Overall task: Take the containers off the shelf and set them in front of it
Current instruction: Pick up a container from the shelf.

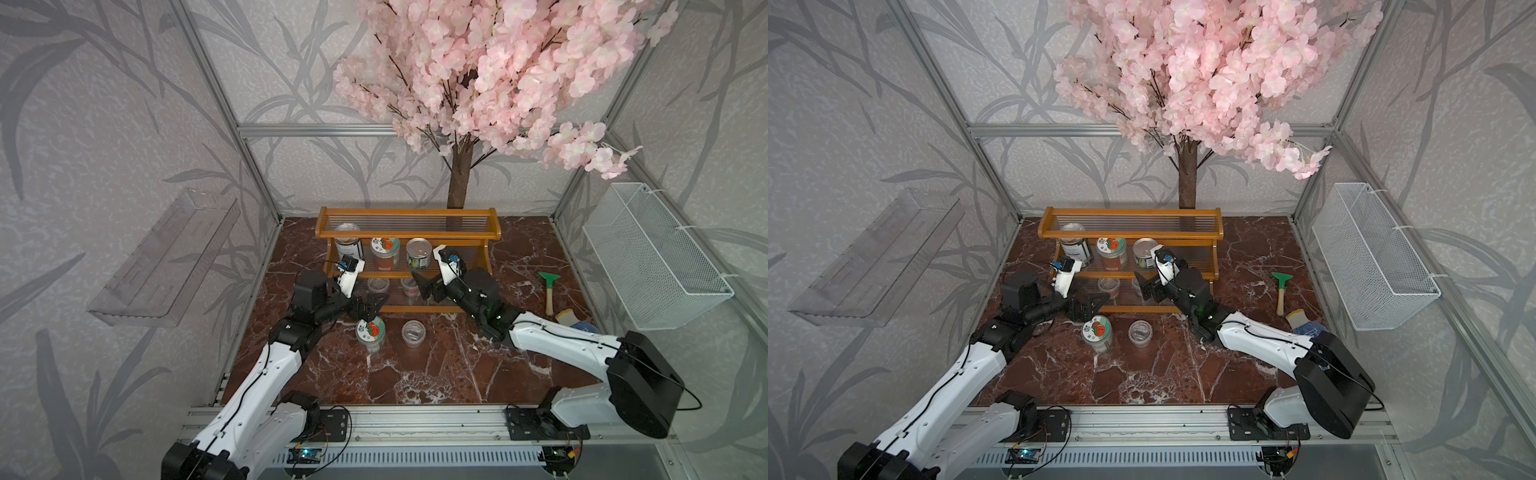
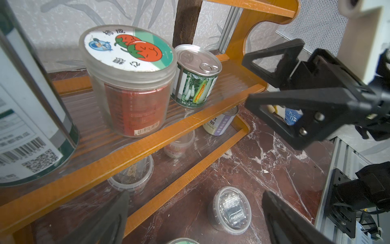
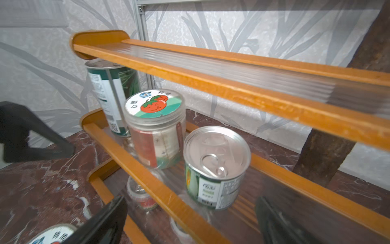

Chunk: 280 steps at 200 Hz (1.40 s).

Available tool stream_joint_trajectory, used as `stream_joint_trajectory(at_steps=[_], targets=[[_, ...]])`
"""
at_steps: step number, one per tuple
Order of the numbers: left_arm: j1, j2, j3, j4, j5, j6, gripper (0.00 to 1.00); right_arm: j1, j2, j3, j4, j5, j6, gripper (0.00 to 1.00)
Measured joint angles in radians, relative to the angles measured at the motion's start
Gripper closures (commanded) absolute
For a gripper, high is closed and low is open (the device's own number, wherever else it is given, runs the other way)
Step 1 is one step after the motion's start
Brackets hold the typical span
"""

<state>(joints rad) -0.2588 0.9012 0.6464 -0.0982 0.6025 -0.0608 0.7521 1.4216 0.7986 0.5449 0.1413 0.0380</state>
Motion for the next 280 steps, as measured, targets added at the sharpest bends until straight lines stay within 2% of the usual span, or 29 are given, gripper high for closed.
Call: stream_joint_trajectory(at_steps=[54,155,204,280], targets=[[0.000,-0.032,0.000,-0.001,0.000,-0.002,0.00,-0.042,0.137,0.079,-0.042,0.008,0.006,0.01],[0.000,-0.037,0.000,-0.003,0.000,-0.001,0.00,-0.048,0.250,0.209,-0.026,0.000,-0.004,0.00],[0.000,-0.036,0.000,-0.003,0.001,-0.001,0.00,-0.054,0.264,0.237,-0.029,-0.011,-0.003,0.22],[0.000,-0.043,-0.003,0.004,0.020,-0.010,0.00,-0.055,0.250,0.231,-0.039,-0.033,-0.025,0.33]])
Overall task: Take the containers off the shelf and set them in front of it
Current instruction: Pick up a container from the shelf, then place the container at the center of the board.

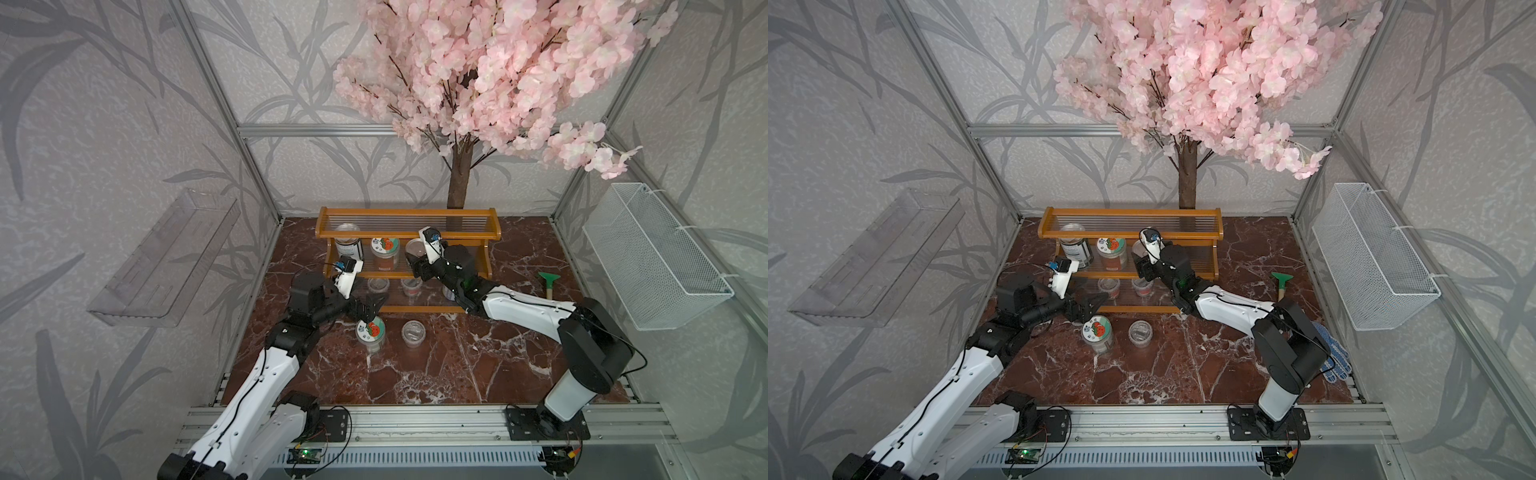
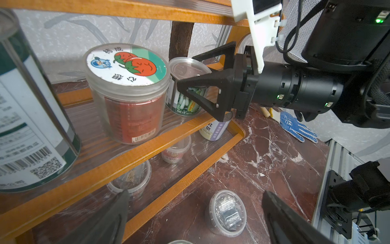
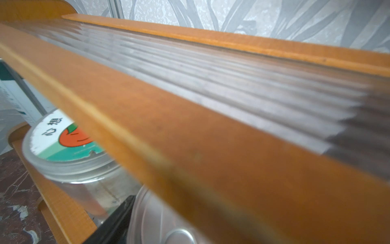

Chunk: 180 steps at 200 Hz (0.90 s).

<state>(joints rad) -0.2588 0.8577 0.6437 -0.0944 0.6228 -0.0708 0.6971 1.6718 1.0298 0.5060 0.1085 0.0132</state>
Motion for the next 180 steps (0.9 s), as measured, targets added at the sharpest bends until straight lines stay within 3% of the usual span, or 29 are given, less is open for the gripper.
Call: stream_joint_trajectory(at_steps=[72,151,180], targets=[[0.000,-0.016,-0.011,0.040,0.060,-0.025,0.00,0.004,-0.128,-0.048,-0.084,-0.090,-0.029,0.35],[-0.003,-0.031,-0.015,0.013,0.142,-0.011,0.00,0.027,-0.403,-0.228,-0.235,-0.188,-0.071,0.37],[-0.018,-0.049,-0.041,-0.005,0.158,-0.008,0.00,0.088,-0.505,-0.315,-0.303,-0.177,-0.085,0.37]])
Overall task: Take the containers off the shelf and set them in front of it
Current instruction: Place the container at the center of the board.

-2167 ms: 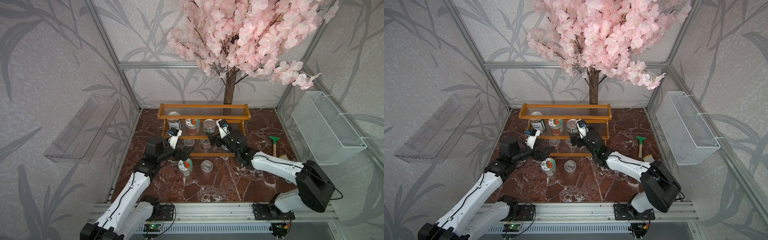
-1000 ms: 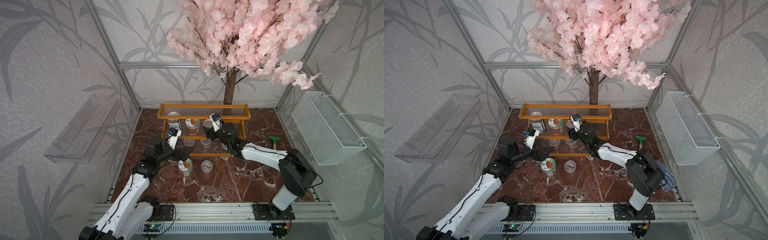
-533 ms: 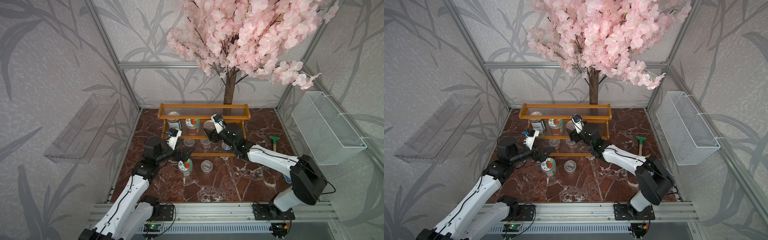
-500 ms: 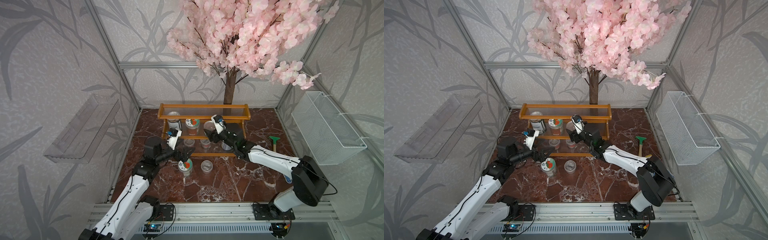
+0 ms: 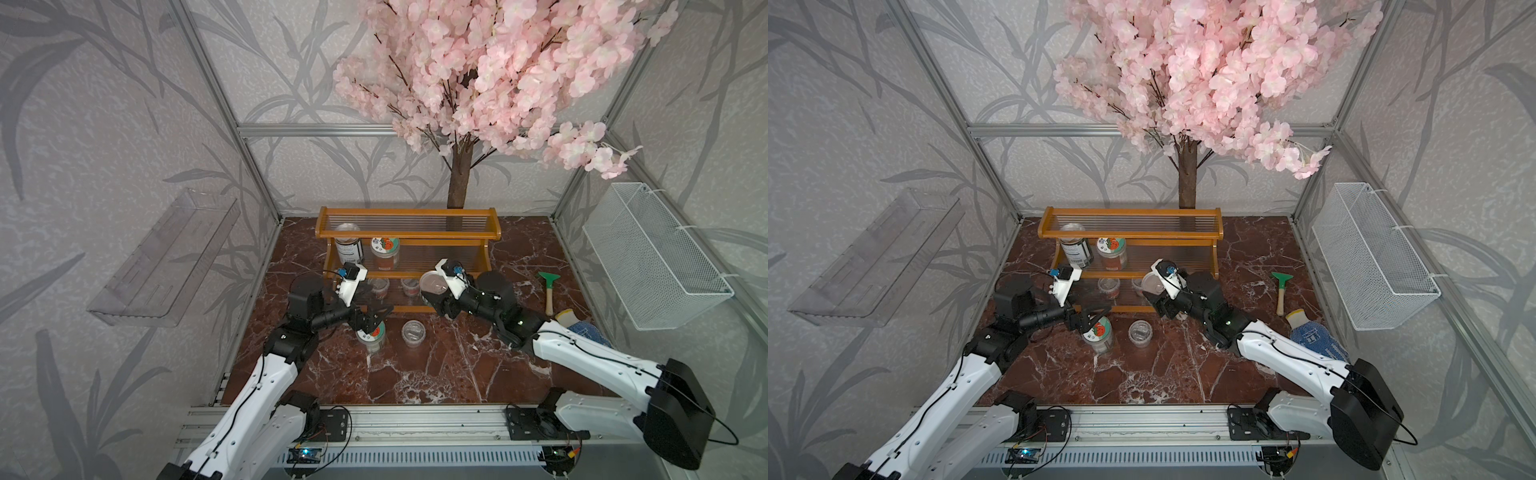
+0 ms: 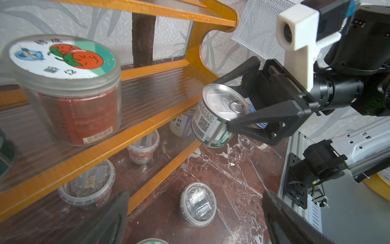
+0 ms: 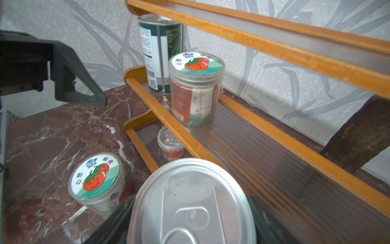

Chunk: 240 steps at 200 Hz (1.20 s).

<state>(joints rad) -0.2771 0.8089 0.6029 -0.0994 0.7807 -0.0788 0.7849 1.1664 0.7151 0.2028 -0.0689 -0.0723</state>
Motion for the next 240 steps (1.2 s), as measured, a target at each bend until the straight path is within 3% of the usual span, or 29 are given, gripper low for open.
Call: stream_joint_trajectory(at_steps=[33,100,176,240], targets=[[-0.042,0.005,-0.010,-0.006,0.006,0.000,0.00,0.066,-0.071,-0.116,-0.035,0.045,0.031,0.38],[-0.141,0.032,-0.024,-0.005,-0.006,0.005,0.00,0.101,-0.146,-0.319,-0.029,0.236,0.152,0.37],[-0.157,0.051,-0.025,0.002,-0.043,0.008,0.00,0.154,0.070,-0.412,0.248,0.289,0.220,0.33],[-0.161,0.051,-0.025,0.000,-0.054,0.008,0.00,0.156,0.114,-0.425,0.333,0.320,0.219,0.26]])
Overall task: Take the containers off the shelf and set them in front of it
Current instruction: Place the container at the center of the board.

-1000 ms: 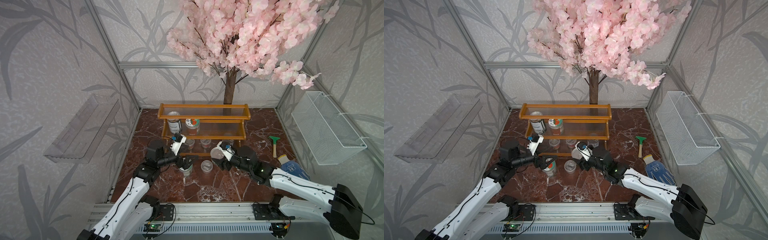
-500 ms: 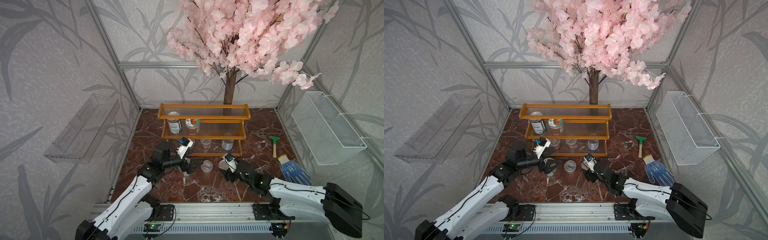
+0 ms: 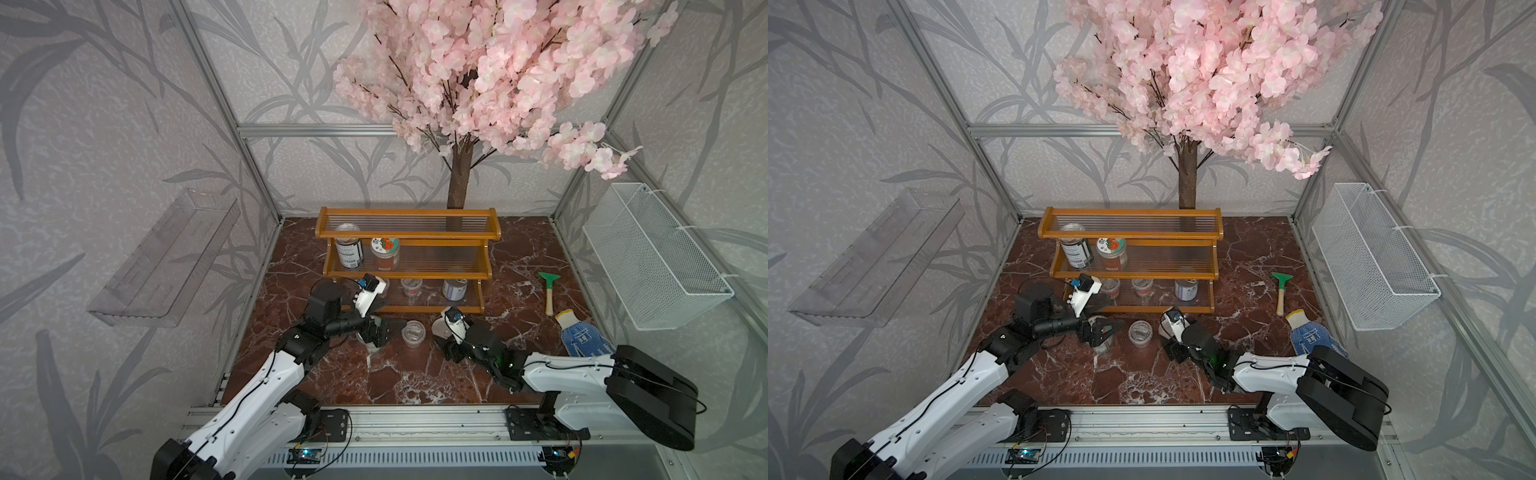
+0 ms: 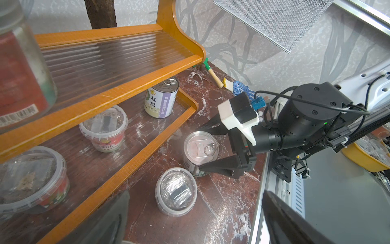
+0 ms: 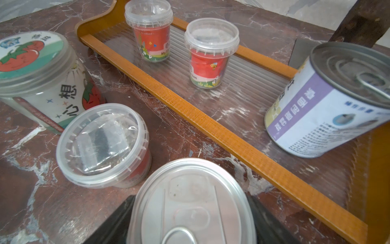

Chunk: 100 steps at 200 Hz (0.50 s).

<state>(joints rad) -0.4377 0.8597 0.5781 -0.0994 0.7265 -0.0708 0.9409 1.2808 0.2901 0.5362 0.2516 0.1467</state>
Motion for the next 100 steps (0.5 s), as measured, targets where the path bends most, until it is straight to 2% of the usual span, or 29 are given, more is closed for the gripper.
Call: stream_joint_trajectory(at_steps=[100], targets=[[0.000,-0.005,0.000,-0.016,-0.005,0.008,0.00,0.000,-0.064,-0.032,-0.040,0.030,0.000,0.12]])
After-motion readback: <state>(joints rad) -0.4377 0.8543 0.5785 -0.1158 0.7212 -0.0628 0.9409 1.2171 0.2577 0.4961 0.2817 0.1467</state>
